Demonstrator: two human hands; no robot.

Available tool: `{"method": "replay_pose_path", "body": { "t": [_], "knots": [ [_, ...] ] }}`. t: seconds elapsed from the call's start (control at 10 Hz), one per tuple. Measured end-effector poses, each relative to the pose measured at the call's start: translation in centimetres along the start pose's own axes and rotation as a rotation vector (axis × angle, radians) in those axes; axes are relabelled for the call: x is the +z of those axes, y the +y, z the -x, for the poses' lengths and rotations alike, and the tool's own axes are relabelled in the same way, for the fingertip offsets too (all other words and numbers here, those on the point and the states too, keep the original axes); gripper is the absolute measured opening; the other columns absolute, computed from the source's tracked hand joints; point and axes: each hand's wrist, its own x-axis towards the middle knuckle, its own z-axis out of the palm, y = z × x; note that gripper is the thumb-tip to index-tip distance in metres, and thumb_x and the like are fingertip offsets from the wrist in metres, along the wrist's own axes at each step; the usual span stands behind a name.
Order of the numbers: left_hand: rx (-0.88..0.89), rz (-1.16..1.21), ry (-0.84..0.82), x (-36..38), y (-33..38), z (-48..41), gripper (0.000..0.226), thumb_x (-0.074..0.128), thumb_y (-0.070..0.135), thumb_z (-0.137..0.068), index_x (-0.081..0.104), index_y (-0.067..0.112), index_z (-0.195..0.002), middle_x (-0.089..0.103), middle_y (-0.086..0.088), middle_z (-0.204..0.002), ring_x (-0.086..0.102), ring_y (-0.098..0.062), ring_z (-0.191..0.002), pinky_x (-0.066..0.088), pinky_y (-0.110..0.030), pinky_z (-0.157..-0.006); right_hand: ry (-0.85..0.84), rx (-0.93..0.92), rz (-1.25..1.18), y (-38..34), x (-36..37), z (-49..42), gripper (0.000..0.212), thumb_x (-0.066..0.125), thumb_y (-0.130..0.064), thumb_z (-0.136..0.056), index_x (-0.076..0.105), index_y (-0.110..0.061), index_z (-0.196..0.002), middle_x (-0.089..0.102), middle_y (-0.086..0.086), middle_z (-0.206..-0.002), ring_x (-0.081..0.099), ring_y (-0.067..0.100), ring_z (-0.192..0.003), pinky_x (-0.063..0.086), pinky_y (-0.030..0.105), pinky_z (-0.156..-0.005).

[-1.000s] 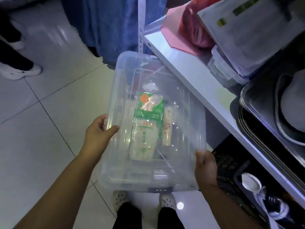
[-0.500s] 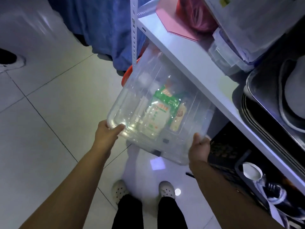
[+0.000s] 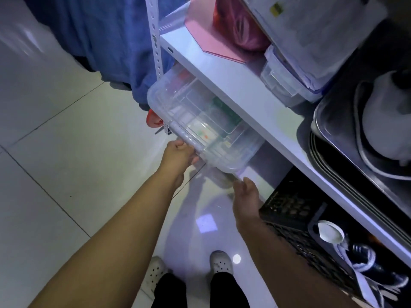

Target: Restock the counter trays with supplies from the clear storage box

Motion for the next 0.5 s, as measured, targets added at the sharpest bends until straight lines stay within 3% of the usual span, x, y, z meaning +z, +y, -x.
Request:
{"method": "replay_pose_path", "body": {
  "t": [0.1, 0.2, 0.3, 0.4, 0.5],
  "knots": [
    [0.030, -0.005, -0.001, 1.3, 1.4, -1.8, 0.036, 0.055, -0.002, -0.086, 0.050, -0.003, -0.121, 0.061, -0.018, -0.113, 0.059, -0.027, -0.104, 0.050, -0.040, -0.096, -0.076, 0.008, 0.108, 2.3, -1.1, 1.0, 0.011, 0.045, -0.008, -0.094, 0.055, -0.006, -0.089, 0.051, 0.010, -0.091, 0.046, 0.016, -0.084, 0.035, 0.024, -0.074],
    [0.048, -0.046, -0.036, 2.4, 2.0, -2.9, 0.041, 0.050, -0.003, -0.087, 0.044, -0.005, -0.127, 0.057, -0.015, -0.107, 0.055, -0.022, -0.095, 0.048, -0.038, -0.096, -0.074, 0.009, 0.160, 3.6, -1.8, 1.7, 0.017, 0.048, -0.007, -0.094, 0.062, 0.001, -0.099, 0.062, 0.020, -0.102, 0.056, 0.022, -0.088, 0.038, 0.025, -0.077],
    [0.052, -0.117, -0.111, 3.1, 2.2, -2.5, 0.044, 0.047, -0.001, -0.090, 0.040, 0.003, -0.133, 0.055, -0.009, -0.116, 0.053, -0.019, -0.100, 0.043, -0.037, -0.099, -0.072, 0.015, 0.149, 3.2, -2.5, 2.4, 0.015, 0.049, -0.006, -0.093, 0.063, -0.007, -0.097, 0.064, 0.017, -0.104, 0.059, 0.023, -0.091, 0.039, 0.023, -0.078],
    [0.076, -0.313, -0.170, 2.9, 2.2, -1.4, 0.040, 0.047, 0.004, -0.090, 0.045, 0.010, -0.130, 0.051, -0.012, -0.130, 0.050, -0.025, -0.116, 0.039, -0.041, -0.106, -0.109, -0.055, 0.213, 2.3, -3.2, 2.8, 0.018, 0.048, -0.009, -0.094, 0.063, -0.010, -0.105, 0.065, 0.011, -0.108, 0.060, 0.018, -0.095, 0.041, 0.020, -0.081],
    [0.155, -0.562, -0.141, 1.9, 1.9, 1.1, 0.023, 0.047, 0.011, -0.090, 0.055, 0.015, -0.112, 0.059, -0.009, -0.110, 0.056, -0.024, -0.097, 0.046, -0.037, -0.090, -0.143, -0.108, 0.360, 0.7, -4.5, 3.7, 0.021, 0.048, -0.011, -0.095, 0.063, -0.010, -0.109, 0.066, 0.009, -0.109, 0.062, 0.018, -0.097, 0.044, 0.021, -0.082]
  ]
}}
